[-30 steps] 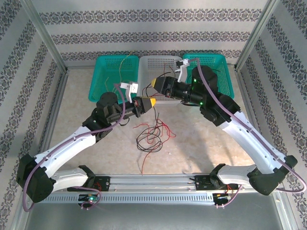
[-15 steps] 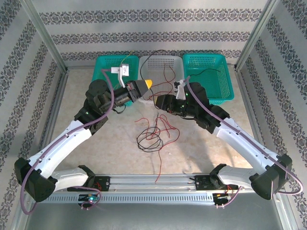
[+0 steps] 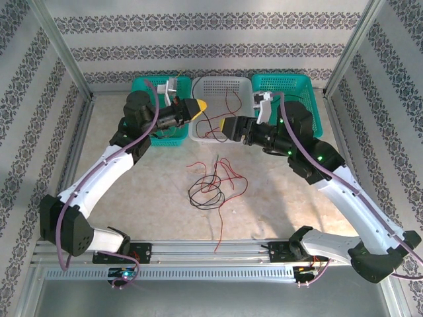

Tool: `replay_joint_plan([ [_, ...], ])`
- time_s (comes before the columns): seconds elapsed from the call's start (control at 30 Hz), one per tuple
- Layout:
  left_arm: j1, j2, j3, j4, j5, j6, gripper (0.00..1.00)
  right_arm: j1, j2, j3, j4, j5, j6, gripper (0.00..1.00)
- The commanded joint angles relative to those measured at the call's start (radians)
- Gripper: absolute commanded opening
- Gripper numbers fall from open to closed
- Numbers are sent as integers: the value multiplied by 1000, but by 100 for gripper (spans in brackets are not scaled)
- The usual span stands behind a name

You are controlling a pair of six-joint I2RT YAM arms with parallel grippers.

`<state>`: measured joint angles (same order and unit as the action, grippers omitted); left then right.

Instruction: Untangle the cables

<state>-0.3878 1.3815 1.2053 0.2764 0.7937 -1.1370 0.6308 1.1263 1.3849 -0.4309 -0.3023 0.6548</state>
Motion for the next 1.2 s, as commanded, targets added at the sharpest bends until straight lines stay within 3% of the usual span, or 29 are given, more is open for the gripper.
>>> replay_joint_plan([
  [0.0, 4, -14, 4, 161, 128, -104, 0, 13, 61, 64, -55, -14, -98, 59],
  [0.33, 4, 7, 17, 188, 211, -142, 0, 64, 166, 135, -114, -25, -158, 45],
  [0.67, 4, 7, -24, 242, 197, -167, 0, 86, 168, 123, -130, 15, -168, 0],
  [0.8, 3, 10, -29, 253, 188, -175, 0, 92, 147, 116, -129, 34, -172, 0],
  [0.93, 7, -13, -22, 120, 137, -84, 46, 85, 126, 109, -137, 72, -165, 0],
  [1.17, 11, -132, -20, -223, -89, 194, 92, -4, 81, 126, -222, 177, -160, 0],
])
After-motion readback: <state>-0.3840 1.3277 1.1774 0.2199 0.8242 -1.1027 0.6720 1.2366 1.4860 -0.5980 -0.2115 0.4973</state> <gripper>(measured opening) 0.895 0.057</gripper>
